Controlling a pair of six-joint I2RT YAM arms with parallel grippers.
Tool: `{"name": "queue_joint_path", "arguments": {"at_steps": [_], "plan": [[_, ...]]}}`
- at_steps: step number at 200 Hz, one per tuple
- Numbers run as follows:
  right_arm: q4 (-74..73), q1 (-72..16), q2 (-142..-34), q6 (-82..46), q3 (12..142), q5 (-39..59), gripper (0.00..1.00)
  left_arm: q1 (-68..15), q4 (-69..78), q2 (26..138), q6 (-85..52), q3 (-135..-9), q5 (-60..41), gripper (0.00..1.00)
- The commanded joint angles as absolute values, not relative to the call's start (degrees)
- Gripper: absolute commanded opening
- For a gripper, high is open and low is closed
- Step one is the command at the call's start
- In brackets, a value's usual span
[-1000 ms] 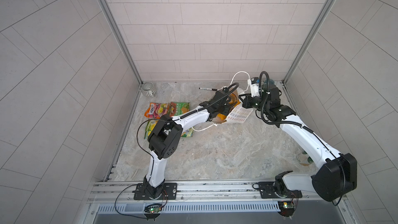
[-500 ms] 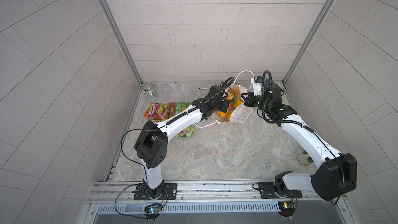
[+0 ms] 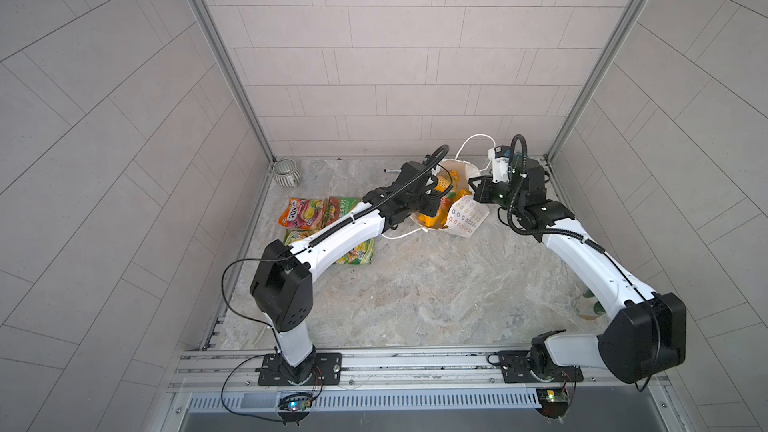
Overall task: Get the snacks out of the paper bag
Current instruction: 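Lift the yellow pack out of the bag while the right gripper holds the rim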
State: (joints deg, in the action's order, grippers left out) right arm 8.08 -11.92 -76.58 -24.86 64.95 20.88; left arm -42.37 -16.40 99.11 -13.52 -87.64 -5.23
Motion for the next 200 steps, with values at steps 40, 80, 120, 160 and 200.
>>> {"name": "queue_joint_path", "arguments": {"at_steps": [40,80,120,160,200], "plan": [[8.9,-10.85,-77.27,-26.8,66.9,19.56,0.0,-42.98,-13.15,90.61,-13.69,-92.43,-5.89,0.0],[8.96,-9.44,-77.28,-27.77,66.66,19.51,0.0,-43.0,-13.54,87.6,-13.71,-93.22,-6.4,0.0],[8.96,-7.79,-77.75,-28.48,66.83,19.74,0.0,-43.07,-13.93,85.97,-13.93,-94.86,-6.94,0.0],[8.89,-6.3,-78.14,-29.55,67.27,20.69,0.0,-43.06,-13.92,84.92,-13.71,-97.6,-7.1,0.0],[8.91,-4.18,-78.68,-30.32,68.23,21.97,0.0,-42.09,-15.73,83.57,-14.03,-100.59,-5.83,0.0]]}}
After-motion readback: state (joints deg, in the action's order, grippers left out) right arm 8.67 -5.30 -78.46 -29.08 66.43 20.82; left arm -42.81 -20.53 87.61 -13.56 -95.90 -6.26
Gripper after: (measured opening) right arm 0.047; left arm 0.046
